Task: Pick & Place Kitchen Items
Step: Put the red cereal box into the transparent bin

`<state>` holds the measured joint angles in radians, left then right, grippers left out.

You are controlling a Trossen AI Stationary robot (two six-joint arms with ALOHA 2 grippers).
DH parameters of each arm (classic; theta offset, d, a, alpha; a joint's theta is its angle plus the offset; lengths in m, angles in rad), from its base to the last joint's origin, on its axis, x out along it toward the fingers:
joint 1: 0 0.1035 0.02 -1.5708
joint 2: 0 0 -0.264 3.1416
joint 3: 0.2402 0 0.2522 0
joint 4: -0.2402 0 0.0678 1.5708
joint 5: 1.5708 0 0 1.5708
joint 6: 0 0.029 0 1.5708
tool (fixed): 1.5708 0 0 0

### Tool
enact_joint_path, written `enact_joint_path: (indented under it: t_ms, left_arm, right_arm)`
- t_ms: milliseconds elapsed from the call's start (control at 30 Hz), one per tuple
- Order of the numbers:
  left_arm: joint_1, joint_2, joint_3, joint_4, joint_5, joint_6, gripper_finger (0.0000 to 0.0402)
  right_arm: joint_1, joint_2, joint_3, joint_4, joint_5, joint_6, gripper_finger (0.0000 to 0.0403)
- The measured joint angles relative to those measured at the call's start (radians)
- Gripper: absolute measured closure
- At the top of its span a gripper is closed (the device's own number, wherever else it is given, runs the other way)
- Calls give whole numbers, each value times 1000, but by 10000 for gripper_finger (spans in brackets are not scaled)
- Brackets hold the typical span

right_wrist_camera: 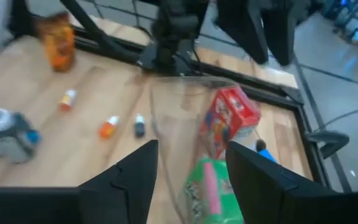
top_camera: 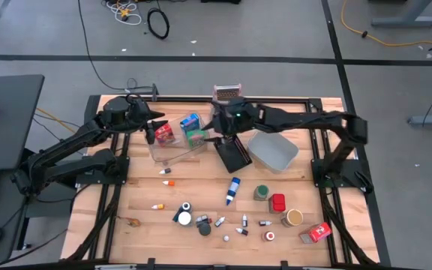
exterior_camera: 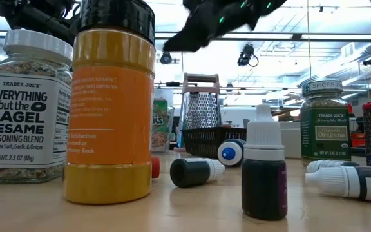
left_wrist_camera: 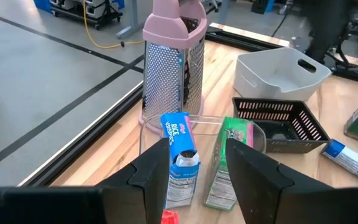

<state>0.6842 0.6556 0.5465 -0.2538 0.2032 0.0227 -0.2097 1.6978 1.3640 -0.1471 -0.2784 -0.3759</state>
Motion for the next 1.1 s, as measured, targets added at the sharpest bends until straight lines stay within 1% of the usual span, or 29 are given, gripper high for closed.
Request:
enact_joint_path:
  t_ms: [133,233,333,433,600,733,833,967,1033,1100]
  left_arm:
    - [0,0,0,-1,0,0,238]
    - [0,0,0,-2,0,0,238]
    - [0,0,0,-2,0,0,238]
    - [0,0,0,-2,0,0,238]
    - [0,1,0,-2,0,0,238]
    - [0,1,0,-2,0,-14,238]
    - [0,1,0,-2,0,-26,238]
    - [0,1,0,-2,0,-29,238]
    - [0,1,0,-2,0,-39,238]
    - [0,1,0,-2,0,-45,238]
  right_arm:
    - [34,-111,0,-159,0,35,221]
    - [62,-192,0,-311,0,50,230]
    - [105,-251,0,-476,2,24,234]
    - [162,-294,0,-565,0,25,234]
    - [252,-321,0,-657,-18,38,226]
    - [309,-323,0,-691,-29,152,222]
    - [347,-323,0,-782,-29,206,225]
    - [391,-323,0,-919,-6,220,234]
    - [412,-323,0,-963,6,281,238]
    - [430,-323,0,-992,-8,362,240]
